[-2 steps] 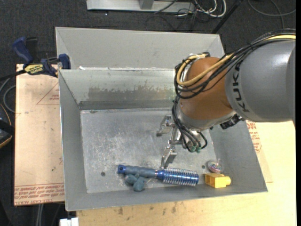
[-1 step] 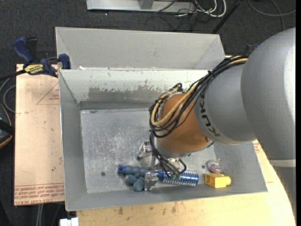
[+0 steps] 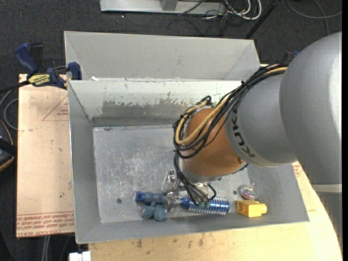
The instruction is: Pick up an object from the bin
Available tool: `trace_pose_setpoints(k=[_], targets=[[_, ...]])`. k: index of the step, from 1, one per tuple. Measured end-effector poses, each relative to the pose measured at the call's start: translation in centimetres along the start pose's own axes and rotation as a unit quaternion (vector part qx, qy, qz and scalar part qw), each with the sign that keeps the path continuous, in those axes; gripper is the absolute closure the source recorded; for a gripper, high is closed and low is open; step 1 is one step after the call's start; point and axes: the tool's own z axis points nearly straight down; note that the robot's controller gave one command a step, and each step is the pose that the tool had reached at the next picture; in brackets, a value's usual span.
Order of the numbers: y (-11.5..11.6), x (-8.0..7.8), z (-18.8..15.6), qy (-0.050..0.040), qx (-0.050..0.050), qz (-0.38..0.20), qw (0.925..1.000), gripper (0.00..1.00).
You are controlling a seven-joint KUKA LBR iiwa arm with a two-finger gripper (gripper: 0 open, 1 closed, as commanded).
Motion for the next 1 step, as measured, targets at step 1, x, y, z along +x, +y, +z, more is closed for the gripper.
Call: trace_pose_setpoints(k=[1], targets=[[-0.12,-0.68,-17.58,-0.0012,0.000,-0.028,0.9996,1.00]])
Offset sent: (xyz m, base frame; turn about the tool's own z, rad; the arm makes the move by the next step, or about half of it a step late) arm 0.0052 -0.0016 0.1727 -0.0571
